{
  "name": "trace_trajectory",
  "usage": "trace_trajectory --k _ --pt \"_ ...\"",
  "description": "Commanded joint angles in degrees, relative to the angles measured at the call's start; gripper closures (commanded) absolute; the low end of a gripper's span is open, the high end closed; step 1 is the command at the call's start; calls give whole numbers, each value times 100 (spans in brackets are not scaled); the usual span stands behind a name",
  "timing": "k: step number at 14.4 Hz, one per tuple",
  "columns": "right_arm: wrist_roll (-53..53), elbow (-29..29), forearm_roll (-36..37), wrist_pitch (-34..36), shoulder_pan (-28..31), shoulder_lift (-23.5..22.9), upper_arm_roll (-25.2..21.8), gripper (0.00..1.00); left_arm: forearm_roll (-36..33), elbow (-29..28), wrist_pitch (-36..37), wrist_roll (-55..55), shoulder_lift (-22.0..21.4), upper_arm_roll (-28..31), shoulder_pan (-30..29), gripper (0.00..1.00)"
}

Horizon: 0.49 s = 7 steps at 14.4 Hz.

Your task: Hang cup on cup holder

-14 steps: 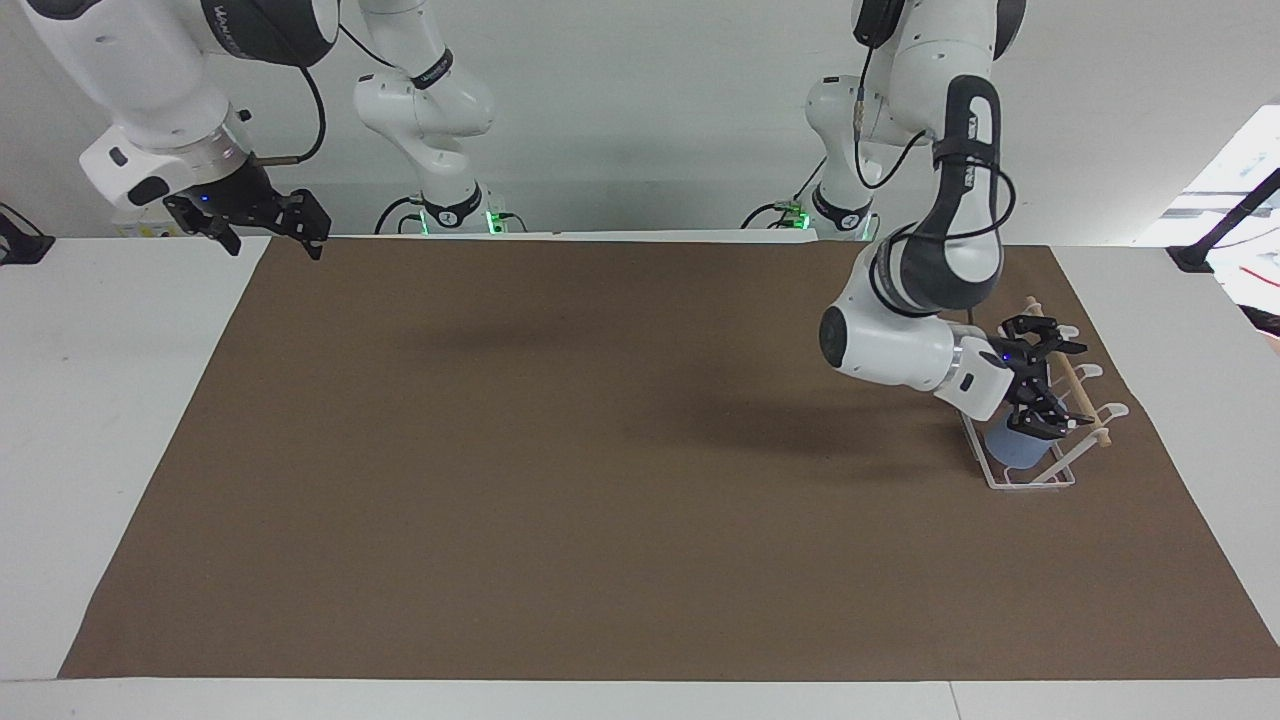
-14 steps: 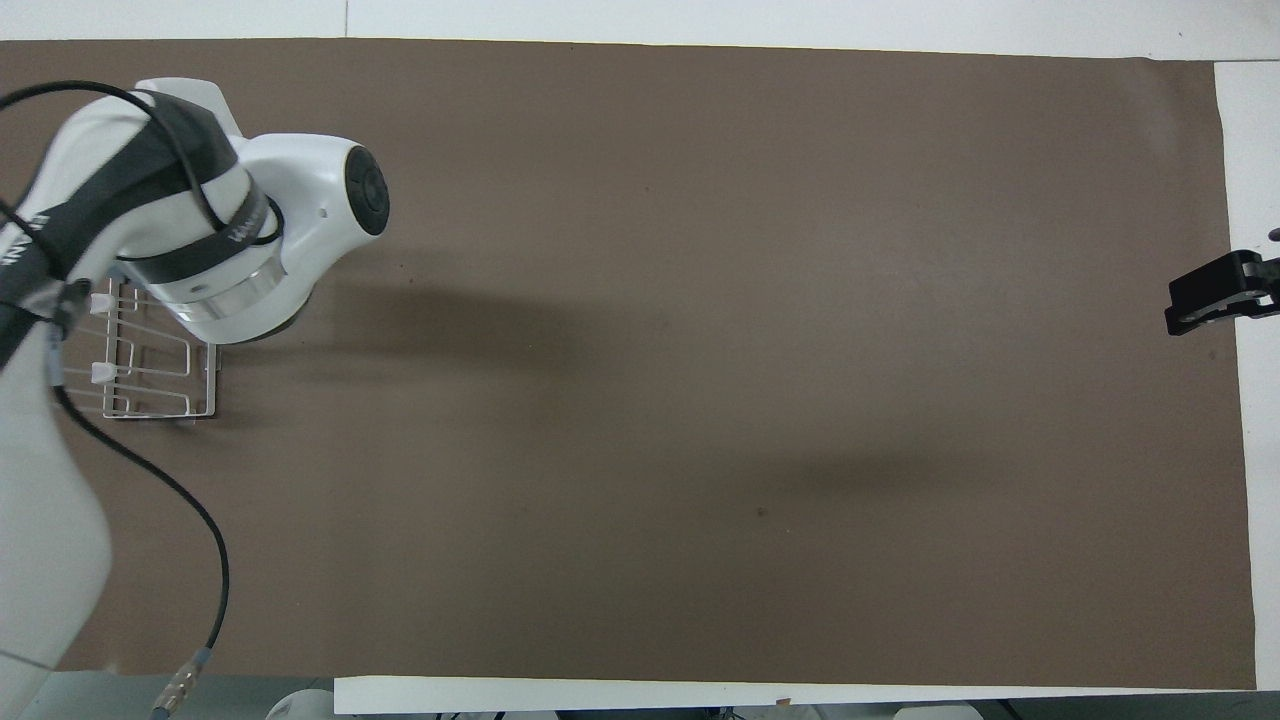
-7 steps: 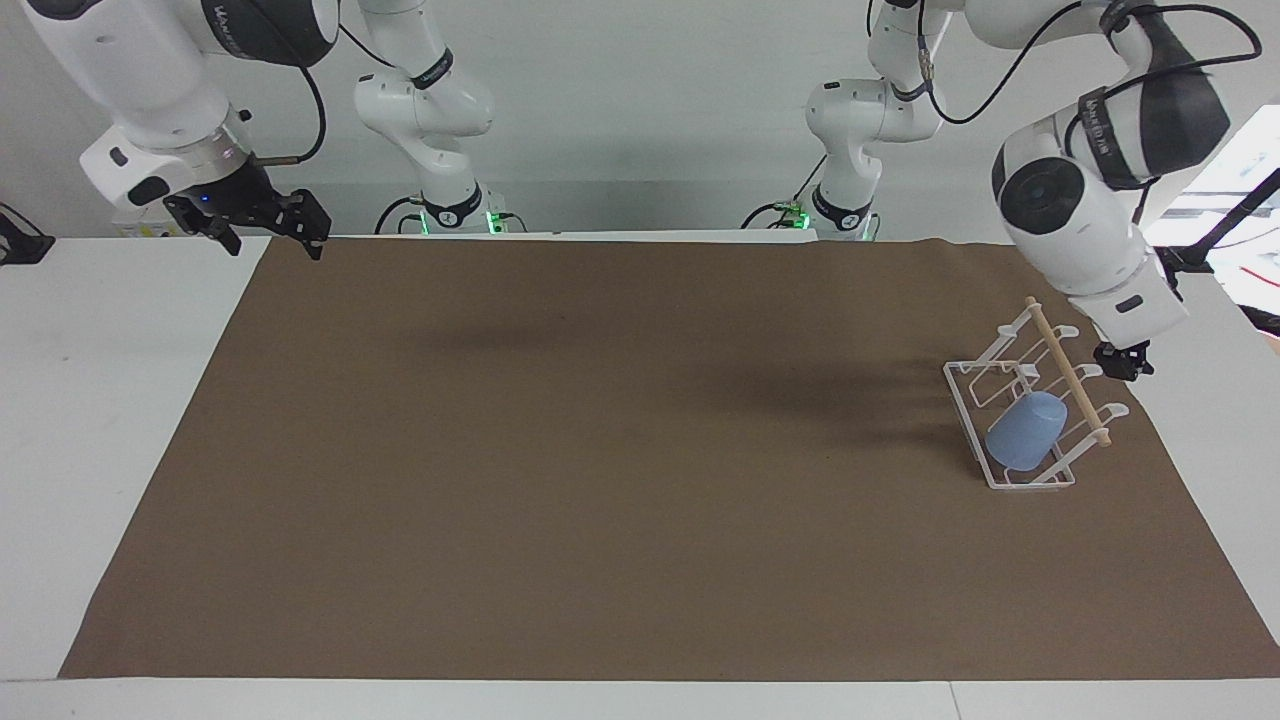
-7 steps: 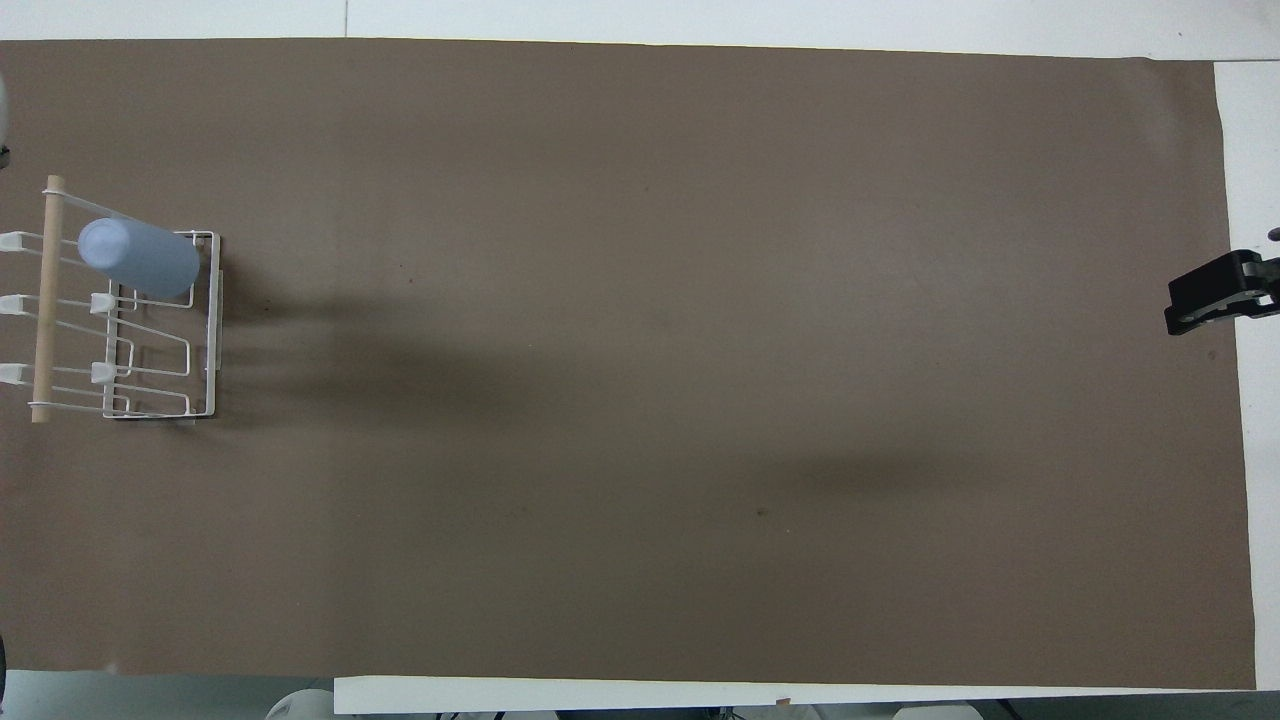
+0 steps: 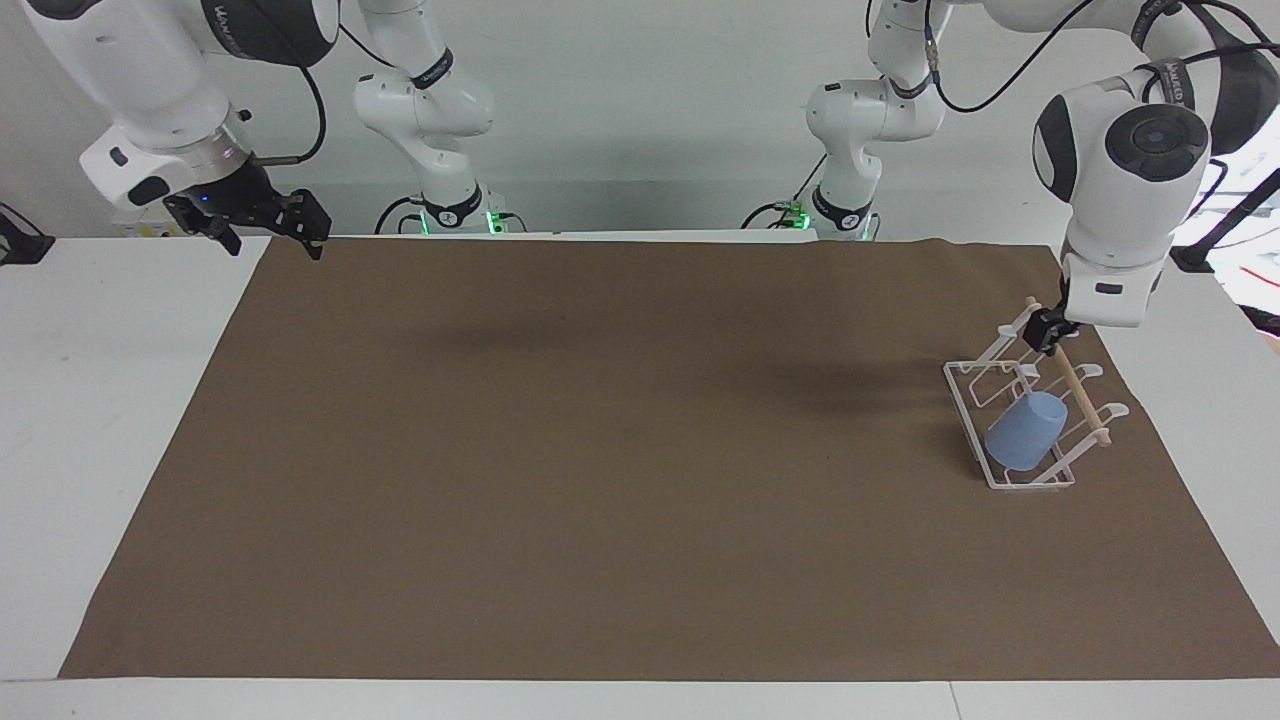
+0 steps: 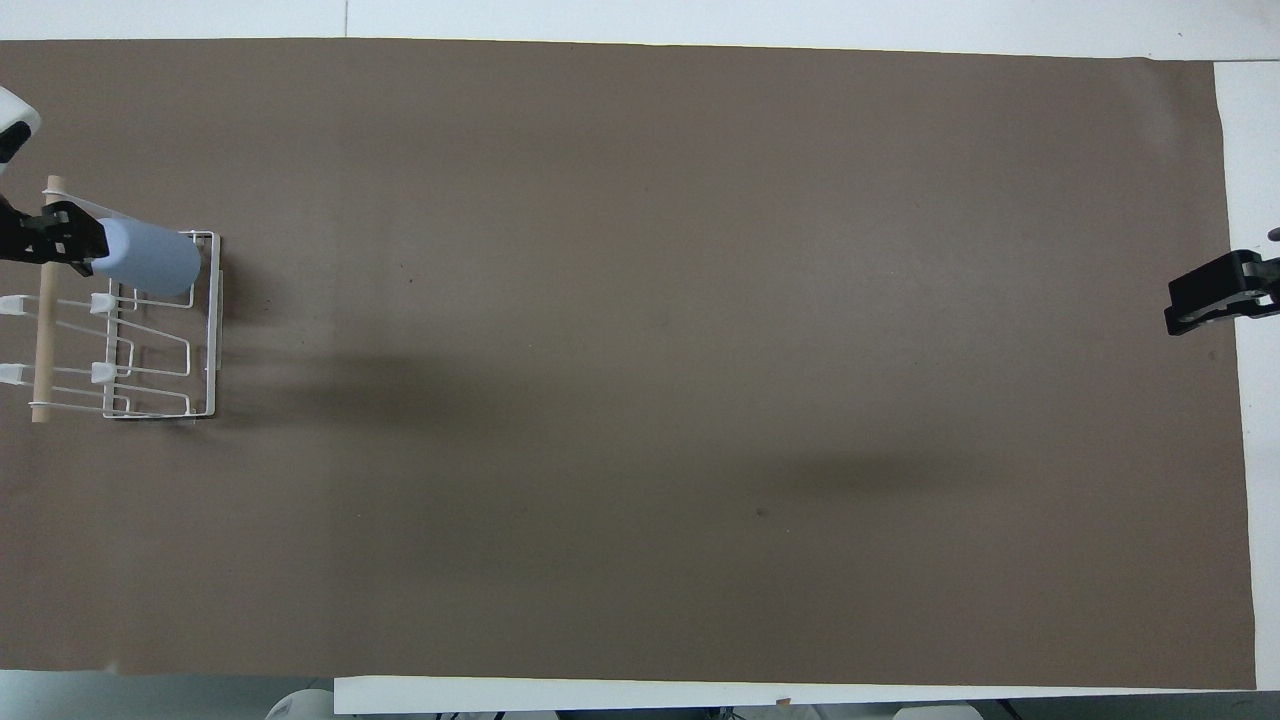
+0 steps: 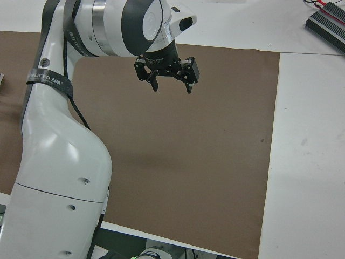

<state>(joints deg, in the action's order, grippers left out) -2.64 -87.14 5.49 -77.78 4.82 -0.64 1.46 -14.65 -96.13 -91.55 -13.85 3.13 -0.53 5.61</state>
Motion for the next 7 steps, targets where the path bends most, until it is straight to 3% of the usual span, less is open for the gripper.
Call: trace_trajectory --k 1,4,7 --pt "-114 -137 5 -18 28 117 13 1 944 156 400 917 -321 -8 -77 0" --pt "-114 -137 5 -18 28 117 13 1 1499 532 375 937 -261 -96 28 0" --pt "-114 -137 5 -18 28 117 4 1 1474 700 409 1059 -173 -114 257 0"
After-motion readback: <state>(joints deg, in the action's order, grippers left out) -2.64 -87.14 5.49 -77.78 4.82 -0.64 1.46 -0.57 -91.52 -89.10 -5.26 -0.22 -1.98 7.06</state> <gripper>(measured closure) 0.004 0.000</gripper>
